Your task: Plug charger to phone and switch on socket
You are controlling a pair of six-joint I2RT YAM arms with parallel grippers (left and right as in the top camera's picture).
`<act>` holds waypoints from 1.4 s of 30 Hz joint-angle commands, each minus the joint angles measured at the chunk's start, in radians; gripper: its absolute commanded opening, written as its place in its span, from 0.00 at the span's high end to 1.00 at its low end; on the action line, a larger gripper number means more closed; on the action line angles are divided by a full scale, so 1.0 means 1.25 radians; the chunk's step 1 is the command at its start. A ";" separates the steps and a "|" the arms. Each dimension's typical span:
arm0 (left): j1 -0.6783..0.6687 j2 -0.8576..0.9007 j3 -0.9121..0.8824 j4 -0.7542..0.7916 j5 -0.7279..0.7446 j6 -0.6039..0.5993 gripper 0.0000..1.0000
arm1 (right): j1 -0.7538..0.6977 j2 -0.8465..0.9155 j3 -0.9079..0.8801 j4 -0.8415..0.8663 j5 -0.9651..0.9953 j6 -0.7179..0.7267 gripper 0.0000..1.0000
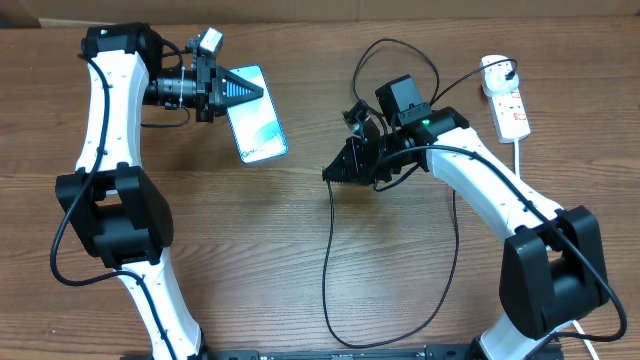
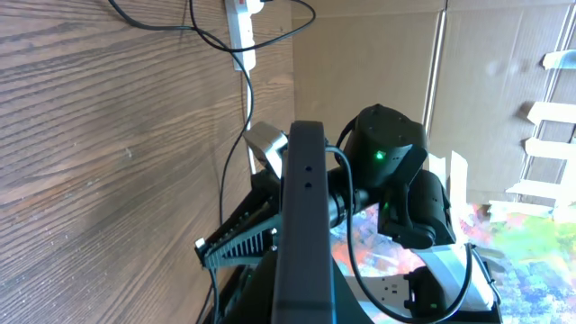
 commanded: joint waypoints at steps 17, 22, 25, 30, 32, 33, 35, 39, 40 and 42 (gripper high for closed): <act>-0.006 -0.008 0.011 0.014 0.025 -0.010 0.96 | -0.001 -0.008 0.002 -0.100 -0.222 -0.190 0.96; -0.005 -0.008 0.011 0.035 0.027 -0.010 0.96 | -0.001 -0.008 0.002 -0.135 -0.286 -0.252 0.96; -0.005 -0.008 0.011 0.049 0.034 -0.011 0.96 | -0.001 -0.008 0.002 -0.144 -0.306 -0.258 0.96; -0.006 -0.008 0.011 0.050 0.034 -0.018 0.96 | -0.001 -0.008 0.002 -0.136 -0.346 -0.267 0.96; -0.006 -0.008 0.011 0.051 0.034 -0.030 0.96 | -0.001 -0.008 0.002 -0.131 -0.363 -0.267 0.96; -0.006 -0.008 0.011 0.052 0.034 -0.034 0.96 | -0.001 -0.008 0.002 -0.131 -0.367 -0.267 0.96; -0.006 -0.008 0.011 0.055 0.038 -0.047 0.96 | -0.001 -0.009 0.002 -0.133 -0.369 -0.267 0.96; -0.006 -0.008 0.011 0.061 0.057 -0.047 0.96 | -0.002 -0.019 0.002 -0.141 -0.368 -0.266 0.96; -0.006 -0.008 0.011 0.062 0.058 -0.047 0.96 | -0.004 -0.026 0.002 -0.144 -0.368 -0.266 0.96; -0.006 -0.008 0.011 0.062 0.058 -0.047 0.96 | -0.015 -0.044 0.002 -0.148 -0.365 -0.266 0.96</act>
